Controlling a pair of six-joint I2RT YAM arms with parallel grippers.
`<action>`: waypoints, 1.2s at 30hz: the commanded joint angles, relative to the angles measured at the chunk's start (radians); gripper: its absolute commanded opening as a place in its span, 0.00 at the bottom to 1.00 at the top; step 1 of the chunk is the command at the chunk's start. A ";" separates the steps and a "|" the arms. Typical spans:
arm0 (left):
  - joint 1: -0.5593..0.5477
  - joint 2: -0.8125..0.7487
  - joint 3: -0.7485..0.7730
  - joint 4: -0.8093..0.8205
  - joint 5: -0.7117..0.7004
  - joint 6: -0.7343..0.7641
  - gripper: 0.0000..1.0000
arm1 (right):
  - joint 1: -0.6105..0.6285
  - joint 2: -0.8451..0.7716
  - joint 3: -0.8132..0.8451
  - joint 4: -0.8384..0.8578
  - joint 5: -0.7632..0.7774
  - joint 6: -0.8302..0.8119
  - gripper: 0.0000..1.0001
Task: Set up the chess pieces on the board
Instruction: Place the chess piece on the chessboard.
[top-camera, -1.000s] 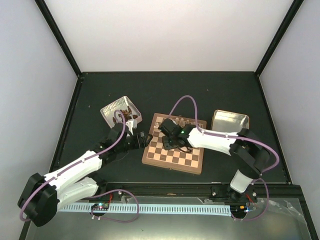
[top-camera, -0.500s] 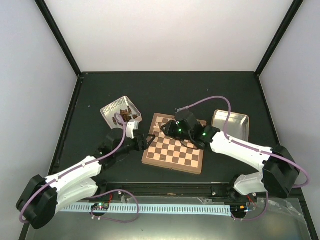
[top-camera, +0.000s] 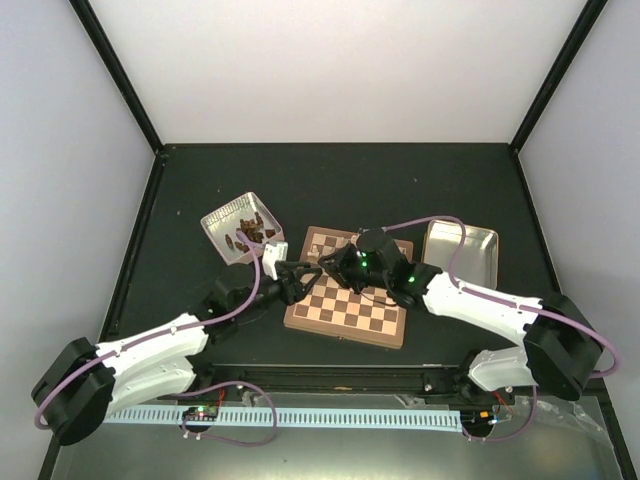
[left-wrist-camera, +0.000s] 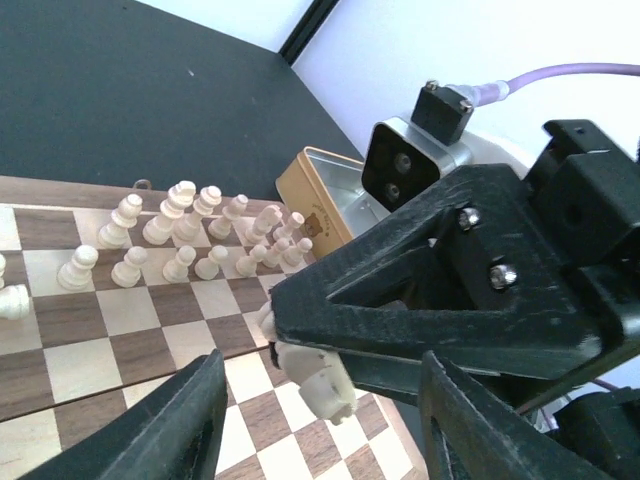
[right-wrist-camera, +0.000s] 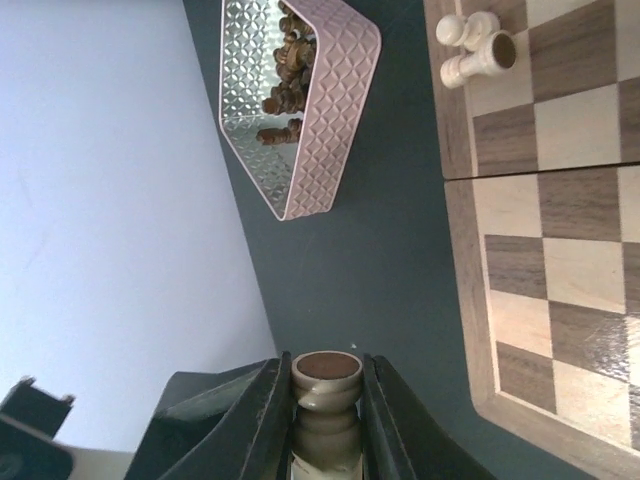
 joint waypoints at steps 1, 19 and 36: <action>-0.008 0.019 -0.025 0.109 -0.026 -0.062 0.51 | -0.003 -0.034 -0.034 0.136 -0.023 0.083 0.20; -0.013 -0.024 0.032 0.037 -0.012 0.025 0.43 | -0.010 -0.047 -0.028 0.227 -0.119 -0.088 0.22; -0.012 -0.068 0.044 0.017 0.022 0.048 0.02 | -0.021 -0.116 -0.056 0.239 -0.154 -0.245 0.38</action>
